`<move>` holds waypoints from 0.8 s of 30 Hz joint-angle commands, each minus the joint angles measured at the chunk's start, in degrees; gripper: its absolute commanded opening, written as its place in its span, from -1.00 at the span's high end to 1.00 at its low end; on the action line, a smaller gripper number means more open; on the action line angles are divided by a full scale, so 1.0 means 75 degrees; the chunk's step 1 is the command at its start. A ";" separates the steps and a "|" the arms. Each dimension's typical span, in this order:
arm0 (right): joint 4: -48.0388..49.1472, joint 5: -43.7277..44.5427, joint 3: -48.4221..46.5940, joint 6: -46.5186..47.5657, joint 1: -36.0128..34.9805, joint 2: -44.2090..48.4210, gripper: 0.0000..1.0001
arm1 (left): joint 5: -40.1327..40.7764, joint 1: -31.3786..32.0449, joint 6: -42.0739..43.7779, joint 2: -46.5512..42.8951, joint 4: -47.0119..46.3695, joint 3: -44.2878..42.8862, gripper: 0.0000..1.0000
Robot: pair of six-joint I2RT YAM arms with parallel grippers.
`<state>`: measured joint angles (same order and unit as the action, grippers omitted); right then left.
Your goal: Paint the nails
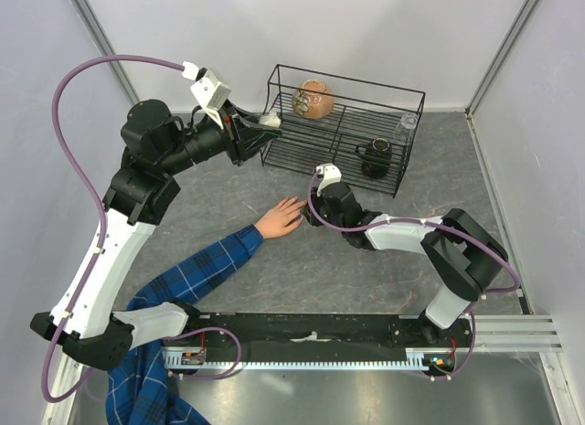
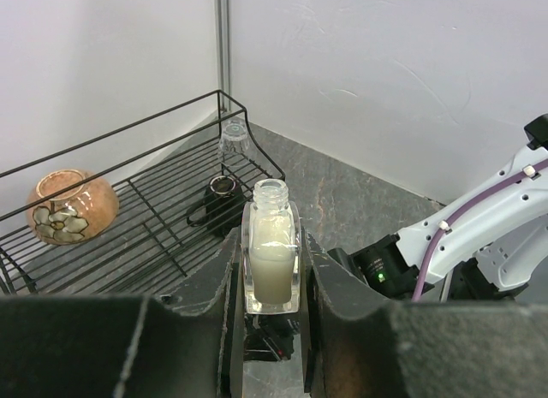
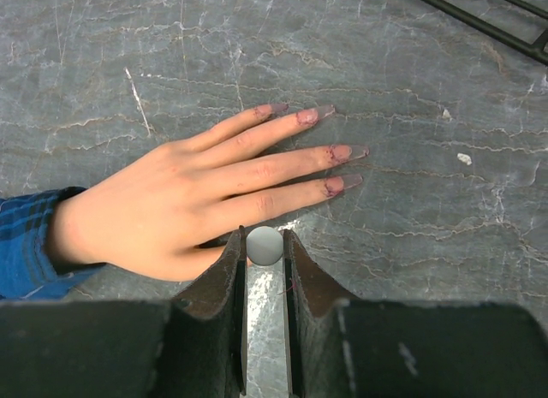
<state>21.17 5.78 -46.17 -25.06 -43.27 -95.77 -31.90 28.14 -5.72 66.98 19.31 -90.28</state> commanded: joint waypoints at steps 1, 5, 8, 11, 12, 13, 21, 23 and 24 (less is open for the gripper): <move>0.0377 -0.0138 -0.0324 0.0095 0.0050 -0.0168 1.00 | -0.0141 0.0021 0.0012 -0.0060 -0.0161 -0.0232 0.96; 0.0377 -0.0208 -0.0418 0.0095 0.0038 -0.0274 1.00 | -0.0176 0.0021 0.0035 -0.0060 -0.0137 -0.0244 0.96; 0.0330 -0.0255 -0.0465 0.0095 0.0038 -0.0333 1.00 | -0.0165 0.0021 0.0047 -0.0071 -0.0126 -0.0232 0.96; 0.0295 -0.0243 -0.0441 0.0095 0.0038 -0.0333 1.00 | -0.0153 0.0021 0.0059 -0.0071 -0.0125 -0.0220 0.96; 0.0260 -0.0232 -0.0441 0.0095 0.0038 -0.0333 1.00 | -0.0153 0.0021 0.0059 -0.0083 -0.0114 -0.0209 0.97; 0.0260 -0.0232 -0.0430 0.0084 0.0038 -0.0333 1.00 | -0.0153 0.0033 0.0071 -0.0071 -0.0114 -0.0209 0.96; 0.0306 -0.0255 -0.0429 0.0060 0.0038 -0.0426 1.00 | -0.0188 0.0033 0.0059 -0.0071 -0.0114 -0.0197 0.96; 0.0306 -0.0255 -0.0441 0.0060 0.0038 -0.0450 1.00 | -0.0211 0.0021 0.0059 -0.0048 -0.0114 -0.0197 0.96; 0.0306 -0.0255 -0.0441 0.0060 0.0038 -0.0462 1.00 | -0.0211 0.0021 0.0047 -0.0048 -0.0114 -0.0185 0.97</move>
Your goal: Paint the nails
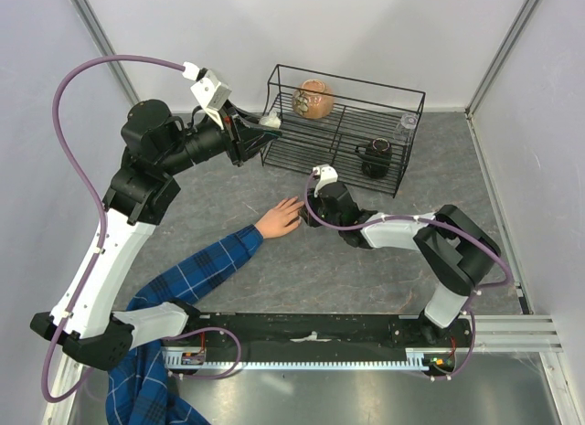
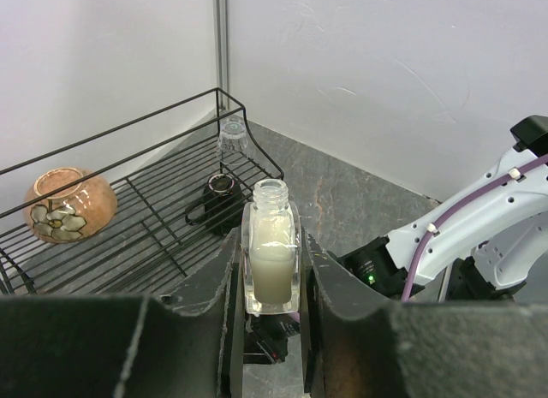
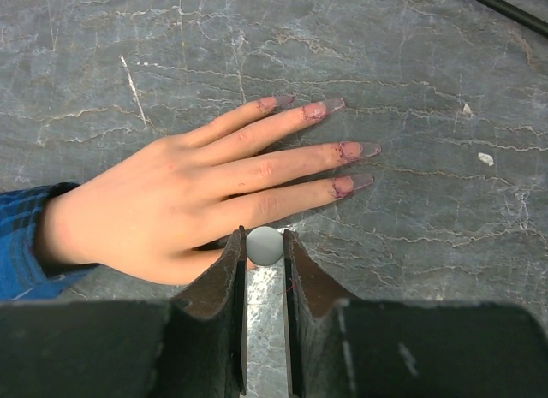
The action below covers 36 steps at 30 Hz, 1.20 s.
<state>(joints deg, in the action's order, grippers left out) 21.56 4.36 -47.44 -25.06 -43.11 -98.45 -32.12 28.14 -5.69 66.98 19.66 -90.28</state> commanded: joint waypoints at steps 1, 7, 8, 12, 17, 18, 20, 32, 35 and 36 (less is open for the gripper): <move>0.0242 -0.0077 -0.0272 0.0048 0.0018 -0.0103 1.00 | -0.0182 0.0021 0.0056 -0.0060 -0.0160 -0.0185 0.96; 0.0312 -0.0112 -0.0260 0.0048 0.0030 -0.0127 1.00 | -0.0194 0.0021 0.0044 -0.0048 -0.0160 -0.0209 0.97; 0.0313 -0.0124 -0.0272 0.0060 0.0030 -0.0127 1.00 | -0.0194 0.0033 0.0033 -0.0048 -0.0160 -0.0197 0.96; 0.0336 -0.0124 -0.0284 0.0025 0.0053 -0.0197 1.00 | -0.0194 0.0021 0.0044 -0.0036 -0.0161 -0.0209 0.96; 0.0418 -0.0148 -0.0261 -0.0022 0.0088 -0.0209 1.00 | -0.0194 0.0021 0.0044 -0.0036 -0.0161 -0.0185 0.97; 0.0418 -0.0136 -0.0272 -0.0022 0.0088 -0.0209 1.00 | -0.0206 0.0021 0.0044 -0.0048 -0.0160 -0.0185 0.96; 0.0441 -0.0148 -0.0261 -0.0034 0.0100 -0.0220 1.00 | -0.0206 0.0033 0.0033 -0.0048 -0.0161 -0.0174 0.96; 0.0477 -0.0183 -0.0296 -0.0081 0.0182 -0.0349 1.00 | -0.0229 0.0021 0.0044 -0.0048 -0.0149 -0.0185 0.97; 0.0477 -0.0183 -0.0307 -0.0069 0.0194 -0.0384 1.00 | -0.0229 0.0021 0.0044 -0.0048 -0.0137 -0.0185 0.96; 0.0465 -0.0183 -0.0319 -0.0069 0.0182 -0.0396 1.00 | -0.0229 0.0021 0.0044 -0.0048 -0.0137 -0.0174 0.96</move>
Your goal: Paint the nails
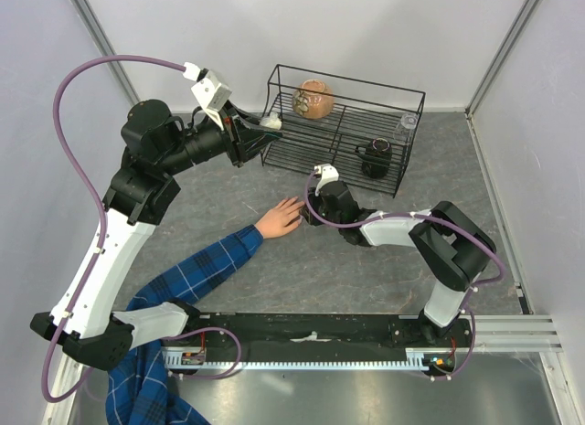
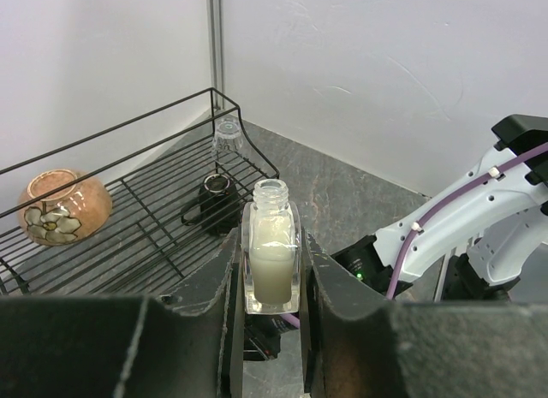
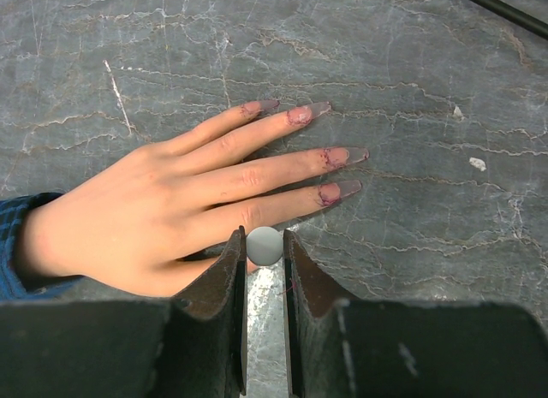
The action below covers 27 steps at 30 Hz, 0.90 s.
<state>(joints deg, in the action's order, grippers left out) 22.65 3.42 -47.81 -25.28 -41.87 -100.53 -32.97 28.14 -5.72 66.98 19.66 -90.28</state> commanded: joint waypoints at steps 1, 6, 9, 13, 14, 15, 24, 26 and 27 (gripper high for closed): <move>0.0331 -0.0023 -0.0281 -0.0051 0.0027 -0.0131 1.00 | -0.0116 0.0021 0.0047 -0.0060 -0.0149 -0.0174 0.97; 0.0308 0.0001 -0.0363 -0.0005 0.0062 -0.0189 1.00 | -0.0116 0.0021 0.0047 -0.0048 -0.0137 -0.0185 0.96; 0.0319 0.0036 -0.0375 0.0007 0.0086 -0.0201 1.00 | -0.0116 0.0021 0.0047 -0.0036 -0.0114 -0.0197 0.96; 0.0319 0.0024 -0.0398 0.0030 0.0110 -0.0213 1.00 | -0.0116 0.0021 0.0047 -0.0025 -0.0114 -0.0209 0.96; 0.0319 0.0024 -0.0410 0.0019 0.0110 -0.0213 1.00 | -0.0116 0.0021 0.0047 -0.0036 -0.0114 -0.0209 0.96; 0.0296 0.0024 -0.0410 0.0019 0.0110 -0.0225 1.00 | -0.0116 0.0021 0.0047 -0.0036 -0.0102 -0.0220 0.96; 0.0226 -0.0011 -0.0399 0.0066 0.0133 -0.0213 1.00 | -0.0151 0.0021 0.0036 0.0011 -0.0114 -0.0232 0.97; 0.0191 -0.0046 -0.0398 0.0066 0.0133 -0.0201 1.00 | -0.0139 0.0021 0.0036 0.0011 -0.0114 -0.0220 0.96; 0.0179 -0.0058 -0.0387 0.0066 0.0121 -0.0201 1.00 | -0.0151 0.0021 0.0036 0.0011 -0.0125 -0.0220 0.96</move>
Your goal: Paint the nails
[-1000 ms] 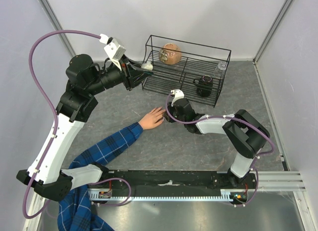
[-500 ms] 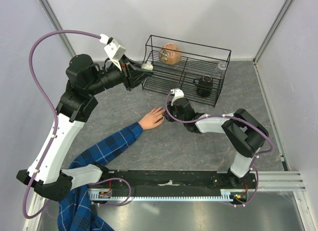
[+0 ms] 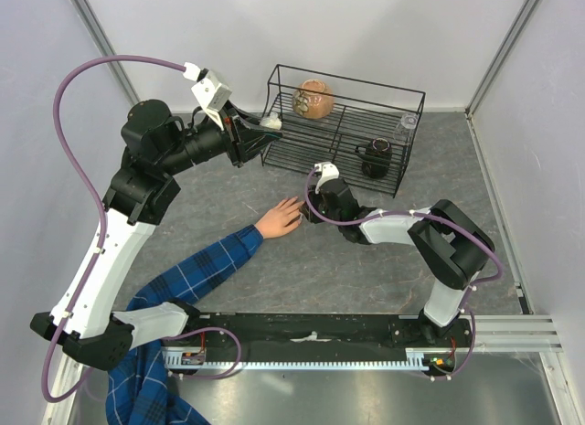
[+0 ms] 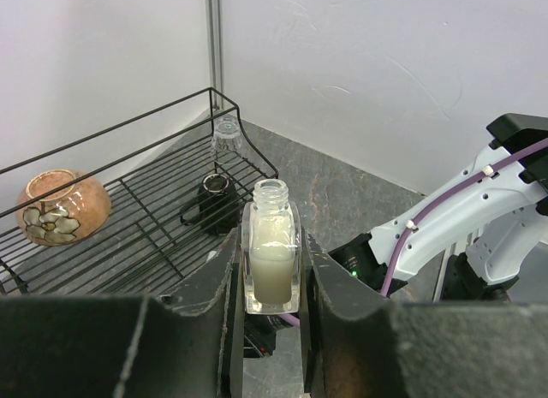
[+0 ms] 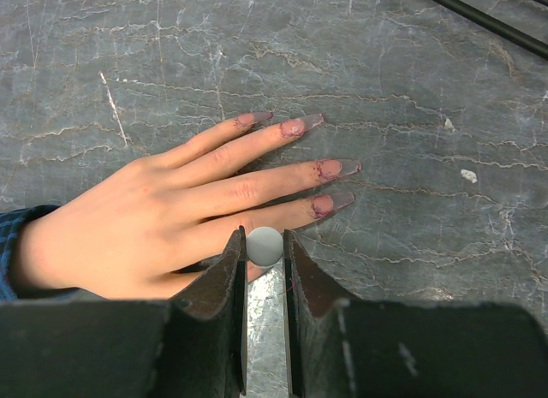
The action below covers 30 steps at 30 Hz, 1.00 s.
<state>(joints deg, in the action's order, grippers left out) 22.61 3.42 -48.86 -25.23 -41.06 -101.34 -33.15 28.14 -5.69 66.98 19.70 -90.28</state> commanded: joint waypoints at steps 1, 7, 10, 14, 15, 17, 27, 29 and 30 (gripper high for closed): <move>0.0173 -0.0058 -0.0247 0.0071 0.0013 -0.0082 1.00 | -0.0127 0.0033 0.0033 0.0011 -0.0120 -0.0232 0.96; 0.0114 -0.0151 -0.0177 0.0048 -0.0068 0.0000 1.00 | -0.0115 0.0021 0.0068 0.0011 -0.0119 -0.0220 0.96; 0.0079 -0.0140 -0.0177 0.0071 -0.0162 0.0035 1.00 | -0.0104 0.0021 0.0056 0.0011 -0.0119 -0.0221 0.96; 0.0021 -0.0116 -0.0165 0.0013 -0.0232 0.0106 1.00 | -0.0116 0.0021 0.0056 0.0022 -0.0131 -0.0209 0.97; 0.0009 -0.0116 -0.0153 0.0001 -0.0244 0.0129 1.00 | -0.0127 0.0021 0.0056 -0.0001 -0.0131 -0.0209 0.96; 0.0009 -0.0093 -0.0107 -0.0034 -0.0256 0.0164 1.00 | -0.0127 0.0033 0.0044 -0.0001 -0.0143 -0.0197 0.97; -0.0003 -0.0011 0.0069 -0.0268 -0.0256 0.0352 1.00 | -0.0162 0.0045 0.0044 -0.0036 -0.0178 -0.0115 0.96; 0.0055 0.0117 0.0093 -0.0327 -0.0244 0.0328 1.00 | -0.0139 0.0057 0.0044 -0.0048 -0.0178 -0.0092 0.96; 0.0056 0.0130 0.0070 -0.0315 -0.0233 0.0270 1.00 | -0.0151 0.0056 0.0044 -0.0048 -0.0166 -0.0080 0.96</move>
<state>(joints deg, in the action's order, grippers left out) 21.76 3.22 -48.77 -26.41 -42.65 -101.03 -33.23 28.23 -5.69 67.02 19.70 -90.28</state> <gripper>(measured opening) 0.216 0.300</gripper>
